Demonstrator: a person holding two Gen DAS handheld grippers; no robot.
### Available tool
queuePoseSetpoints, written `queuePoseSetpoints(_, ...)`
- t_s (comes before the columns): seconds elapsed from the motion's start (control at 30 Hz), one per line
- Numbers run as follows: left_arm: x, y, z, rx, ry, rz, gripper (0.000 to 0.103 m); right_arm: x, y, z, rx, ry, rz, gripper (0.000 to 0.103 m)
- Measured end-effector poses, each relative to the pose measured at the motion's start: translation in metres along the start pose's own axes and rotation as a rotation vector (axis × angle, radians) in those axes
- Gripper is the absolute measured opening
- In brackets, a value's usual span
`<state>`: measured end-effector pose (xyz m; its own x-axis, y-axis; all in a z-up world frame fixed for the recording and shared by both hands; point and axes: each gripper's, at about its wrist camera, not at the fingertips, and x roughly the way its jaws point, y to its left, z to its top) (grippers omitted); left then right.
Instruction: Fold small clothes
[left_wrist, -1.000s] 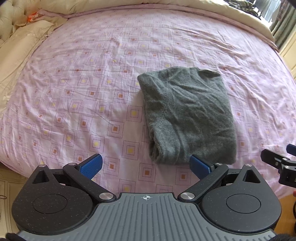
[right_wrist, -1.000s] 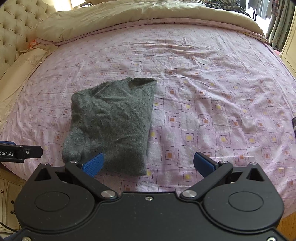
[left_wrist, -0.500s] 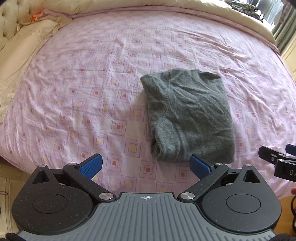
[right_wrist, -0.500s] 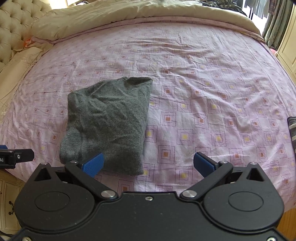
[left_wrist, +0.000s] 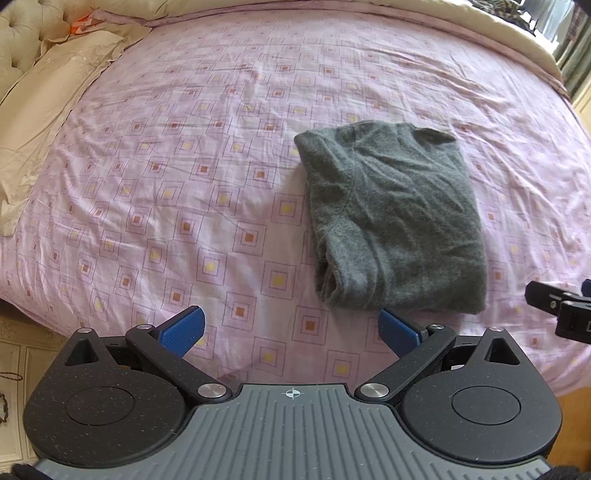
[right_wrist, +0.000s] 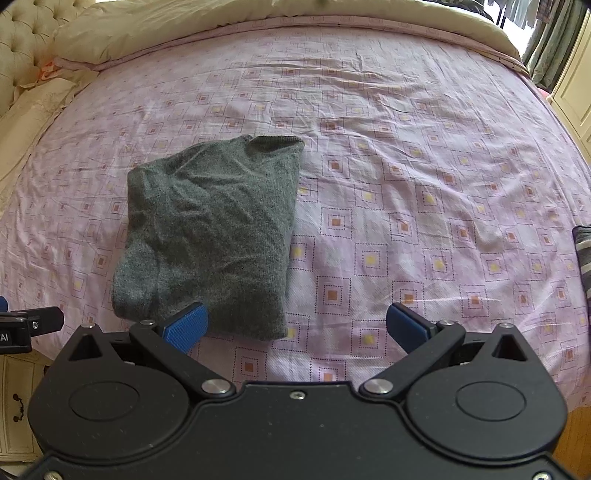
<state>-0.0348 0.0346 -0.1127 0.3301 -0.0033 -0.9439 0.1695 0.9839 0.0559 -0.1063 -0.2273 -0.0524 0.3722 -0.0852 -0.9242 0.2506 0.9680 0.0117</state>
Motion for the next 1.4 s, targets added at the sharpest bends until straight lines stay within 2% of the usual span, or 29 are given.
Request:
queuePoseSetpoints(0.57, 0.007, 0.000, -0.001, 0.020, 0.024, 0.019, 0.101, 0.002, 0.006, 0.010, -0.028, 0.034, -0.084, 0.102)
queuePoseSetpoints(1.4, 0.019, 0.000, 0.004, 0.047, 0.071, 0.026, 0.101, 0.008, 0.008, 0.017, -0.031, 0.069, -0.075, 0.102)
